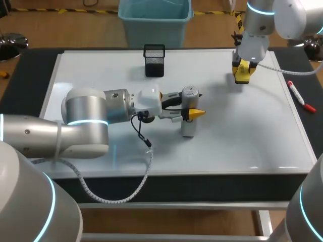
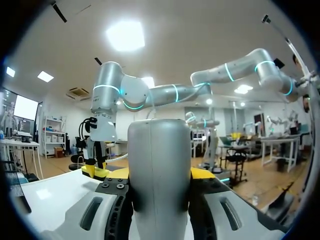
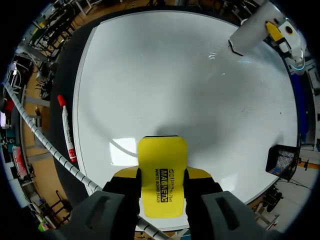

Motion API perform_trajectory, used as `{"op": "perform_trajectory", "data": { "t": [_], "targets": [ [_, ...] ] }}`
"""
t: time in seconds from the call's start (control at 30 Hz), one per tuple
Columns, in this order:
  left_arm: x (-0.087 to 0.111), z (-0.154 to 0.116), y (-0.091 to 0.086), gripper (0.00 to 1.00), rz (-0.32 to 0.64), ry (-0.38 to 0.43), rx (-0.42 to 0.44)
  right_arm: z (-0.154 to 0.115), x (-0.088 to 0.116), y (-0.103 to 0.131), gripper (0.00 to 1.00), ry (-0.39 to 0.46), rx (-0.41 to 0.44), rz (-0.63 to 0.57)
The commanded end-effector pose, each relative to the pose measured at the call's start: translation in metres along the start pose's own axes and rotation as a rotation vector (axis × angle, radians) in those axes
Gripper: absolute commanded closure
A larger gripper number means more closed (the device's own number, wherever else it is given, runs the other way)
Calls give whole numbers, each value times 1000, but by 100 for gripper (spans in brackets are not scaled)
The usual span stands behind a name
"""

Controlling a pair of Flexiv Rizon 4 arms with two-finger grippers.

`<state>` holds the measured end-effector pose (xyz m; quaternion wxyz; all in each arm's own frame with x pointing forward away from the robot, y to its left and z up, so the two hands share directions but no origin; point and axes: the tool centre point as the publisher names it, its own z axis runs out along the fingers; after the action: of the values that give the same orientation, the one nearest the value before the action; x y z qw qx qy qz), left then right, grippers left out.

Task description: Pick up the inspection probe, press it on each red-marked spot on the whiteboard one by one, put down the probe, pick up the eraser, and wipe off all the red marks.

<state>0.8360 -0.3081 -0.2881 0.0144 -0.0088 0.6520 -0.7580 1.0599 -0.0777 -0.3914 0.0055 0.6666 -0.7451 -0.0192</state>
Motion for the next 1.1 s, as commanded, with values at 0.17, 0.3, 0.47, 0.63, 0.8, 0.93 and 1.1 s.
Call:
{"op": "perform_trajectory", "data": {
  "t": [0.17, 0.3, 0.47, 0.63, 0.8, 0.93, 1.1],
  "targets": [
    [-3, -2, -10, 100, 18, -3, 11, -1, 1, 0, 100, 3, 1, -2],
    [-9, -8, -33, 100, 23, -2, 25, -1, 1, 0, 100, 3, 1, -2],
    [-22, -23, -56, 100, 66, 2, -10, -1, 1, 0, 100, 3, 1, -2],
    [-39, -46, -69, 100, 86, -4, 15, -1, 1, 0, 100, 3, 1, -2],
    [-54, -65, -82, 100, 116, -6, 36, -1, 1, 0, 100, 3, 1, -2],
    [-68, -85, -87, 100, 121, -7, 41, -1, 1, 0, 100, 3, 1, -2],
    [-83, -107, -92, 100, 123, -6, 28, -1, 1, 0, 100, 3, 1, -2]
  ]
}}
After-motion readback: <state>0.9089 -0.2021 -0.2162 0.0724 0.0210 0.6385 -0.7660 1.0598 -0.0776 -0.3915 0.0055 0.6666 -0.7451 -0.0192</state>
